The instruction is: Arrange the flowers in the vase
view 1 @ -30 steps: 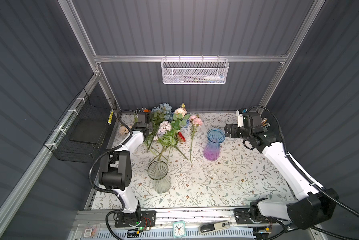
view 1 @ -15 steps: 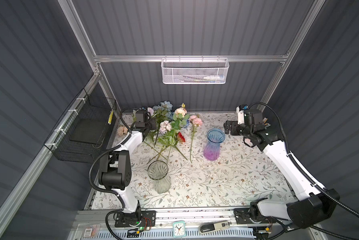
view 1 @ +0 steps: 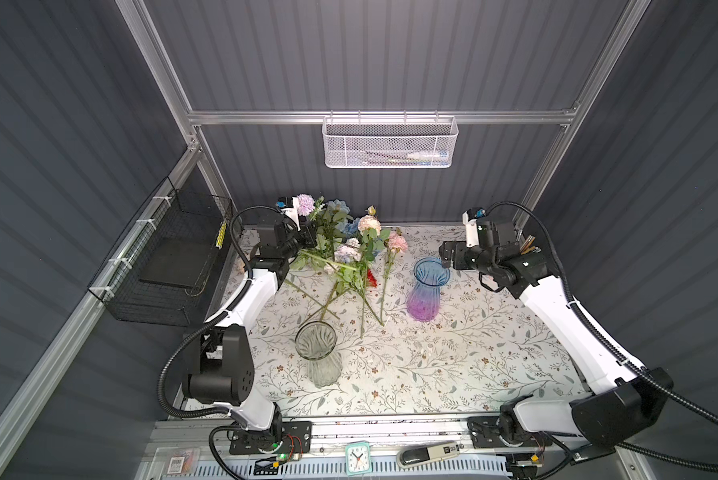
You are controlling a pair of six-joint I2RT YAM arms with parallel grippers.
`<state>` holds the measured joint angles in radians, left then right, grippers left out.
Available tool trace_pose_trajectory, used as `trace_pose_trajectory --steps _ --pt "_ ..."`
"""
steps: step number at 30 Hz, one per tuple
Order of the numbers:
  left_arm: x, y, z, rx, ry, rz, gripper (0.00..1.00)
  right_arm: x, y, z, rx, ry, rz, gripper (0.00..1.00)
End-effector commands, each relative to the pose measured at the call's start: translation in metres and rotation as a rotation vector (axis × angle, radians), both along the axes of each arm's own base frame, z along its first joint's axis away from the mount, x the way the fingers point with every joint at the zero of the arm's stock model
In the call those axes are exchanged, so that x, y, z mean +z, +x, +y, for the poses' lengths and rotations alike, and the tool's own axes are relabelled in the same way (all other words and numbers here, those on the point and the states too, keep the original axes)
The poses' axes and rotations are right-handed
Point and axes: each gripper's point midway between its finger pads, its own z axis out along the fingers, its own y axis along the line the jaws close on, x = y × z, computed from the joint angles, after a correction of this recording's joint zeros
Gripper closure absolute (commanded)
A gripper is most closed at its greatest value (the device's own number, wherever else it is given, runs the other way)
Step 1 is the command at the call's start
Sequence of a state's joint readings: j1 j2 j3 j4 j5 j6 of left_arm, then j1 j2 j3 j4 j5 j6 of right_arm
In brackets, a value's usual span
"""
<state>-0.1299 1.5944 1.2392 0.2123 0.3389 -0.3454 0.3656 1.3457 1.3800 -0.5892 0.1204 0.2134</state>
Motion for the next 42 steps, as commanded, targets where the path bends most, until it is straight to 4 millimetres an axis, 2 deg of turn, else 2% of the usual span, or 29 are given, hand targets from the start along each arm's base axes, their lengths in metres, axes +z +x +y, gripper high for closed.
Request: trace_pose_trajectory --steps 1,10,15,17,18,20,21,22,24,25,28,32,36,39,42 --pt "0.013 0.004 -0.008 -0.040 -0.057 -0.032 1.00 0.014 0.002 0.005 0.011 -0.027 -0.039 0.01" --pt "-0.084 0.019 -0.008 -0.002 -0.087 0.148 1.00 0.007 -0.003 0.003 0.006 -0.086 -0.025 0.01" --pt "-0.127 0.018 0.006 0.087 -0.015 0.231 1.00 0.008 -0.004 0.007 0.022 -0.076 -0.028 0.01" --pt "-0.138 0.017 0.010 0.109 0.005 0.263 1.00 0.009 -0.006 0.017 0.074 -0.072 -0.035 0.01" --pt "-0.141 0.017 0.012 0.116 0.012 0.277 0.95 0.012 -0.008 0.026 0.119 -0.071 -0.043 0.01" --pt "-0.141 0.016 0.012 0.118 0.018 0.300 0.76 0.019 -0.013 0.045 0.205 -0.096 -0.070 0.01" --pt "-0.138 0.016 0.012 0.117 0.018 0.310 0.48 0.022 -0.017 0.058 0.262 -0.120 -0.089 0.01" --pt "-0.135 0.015 0.013 0.124 0.019 0.323 0.25 0.026 -0.020 0.071 0.311 -0.147 -0.106 0.01" --pt "-0.128 0.010 0.018 0.155 0.018 0.353 0.06 0.031 -0.024 0.093 0.377 -0.186 -0.120 0.02" --pt "-0.121 0.006 0.023 0.178 0.026 0.355 0.01 0.034 -0.026 0.104 0.407 -0.192 -0.120 0.04" --pt "-0.104 -0.011 0.041 0.265 0.053 0.356 0.00 0.033 -0.029 0.136 0.485 -0.208 -0.122 0.08" --pt "-0.099 -0.039 0.075 0.407 0.121 0.384 0.01 0.024 -0.025 0.156 0.514 -0.235 -0.115 0.08" --pt "-0.121 -0.054 0.112 0.502 0.069 0.455 0.10 0.015 -0.024 0.164 0.533 -0.223 -0.089 0.07" --pt "-0.141 -0.054 0.134 0.545 -0.027 0.489 0.20 0.010 -0.027 0.163 0.541 -0.227 -0.077 0.07" --pt "-0.151 -0.045 0.146 0.564 -0.100 0.466 0.26 0.004 -0.029 0.159 0.536 -0.243 -0.065 0.07"
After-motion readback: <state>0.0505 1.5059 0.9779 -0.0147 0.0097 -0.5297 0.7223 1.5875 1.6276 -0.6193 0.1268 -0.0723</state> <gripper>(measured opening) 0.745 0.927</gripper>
